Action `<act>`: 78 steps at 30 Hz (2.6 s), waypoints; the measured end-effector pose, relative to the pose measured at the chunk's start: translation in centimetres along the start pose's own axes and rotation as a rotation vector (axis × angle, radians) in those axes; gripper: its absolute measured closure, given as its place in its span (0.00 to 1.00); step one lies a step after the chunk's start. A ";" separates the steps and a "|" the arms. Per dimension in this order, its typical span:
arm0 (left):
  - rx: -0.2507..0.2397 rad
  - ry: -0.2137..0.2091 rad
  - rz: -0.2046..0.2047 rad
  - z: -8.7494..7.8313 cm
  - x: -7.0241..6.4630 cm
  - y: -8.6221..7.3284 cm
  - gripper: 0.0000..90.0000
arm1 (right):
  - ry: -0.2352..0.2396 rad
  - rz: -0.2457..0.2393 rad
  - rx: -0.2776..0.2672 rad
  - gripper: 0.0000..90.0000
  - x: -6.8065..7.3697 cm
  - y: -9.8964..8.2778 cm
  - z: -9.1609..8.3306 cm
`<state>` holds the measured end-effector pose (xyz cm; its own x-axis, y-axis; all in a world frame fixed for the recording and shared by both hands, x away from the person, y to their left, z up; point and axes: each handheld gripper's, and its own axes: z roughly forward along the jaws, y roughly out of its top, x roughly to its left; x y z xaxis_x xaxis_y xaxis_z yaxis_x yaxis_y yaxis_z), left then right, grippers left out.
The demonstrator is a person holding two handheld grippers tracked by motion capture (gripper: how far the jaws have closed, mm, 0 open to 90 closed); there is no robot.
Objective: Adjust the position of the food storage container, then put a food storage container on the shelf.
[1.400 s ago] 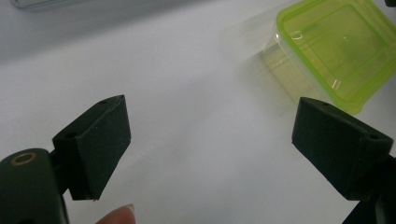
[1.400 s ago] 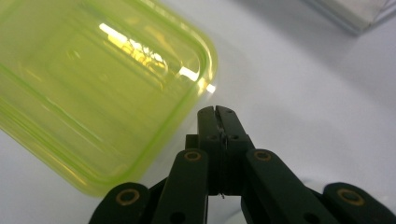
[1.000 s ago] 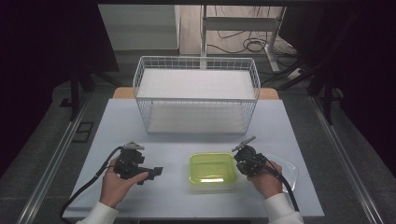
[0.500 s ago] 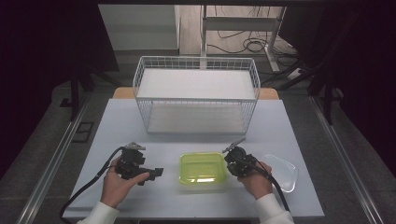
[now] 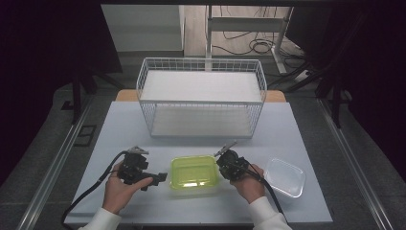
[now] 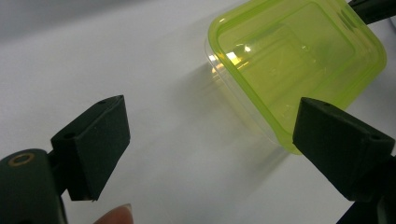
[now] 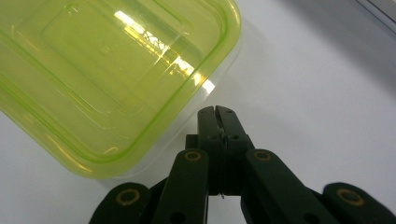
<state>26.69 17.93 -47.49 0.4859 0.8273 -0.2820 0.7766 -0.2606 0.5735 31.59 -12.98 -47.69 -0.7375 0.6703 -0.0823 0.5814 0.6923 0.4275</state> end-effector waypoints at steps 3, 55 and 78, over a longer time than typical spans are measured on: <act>-0.017 -0.004 -0.010 -0.2 0.1 0.0 0.12 | -0.007 0.010 -0.024 0.99 -0.4 -0.3 -0.6; -0.012 -0.197 -0.248 2.9 0.4 0.4 0.31 | 0.285 0.349 -0.237 0.41 -1.7 -1.0 -0.9; 0.013 -0.336 -0.332 4.9 1.3 0.1 0.61 | 0.388 0.473 -0.199 0.63 -2.6 -1.5 1.5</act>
<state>29.41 16.58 -51.55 0.3117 0.6602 -0.6833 0.9158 -0.0171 0.4012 33.17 -15.31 -49.46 -0.5097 0.7196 0.4715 0.8266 0.2578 0.5002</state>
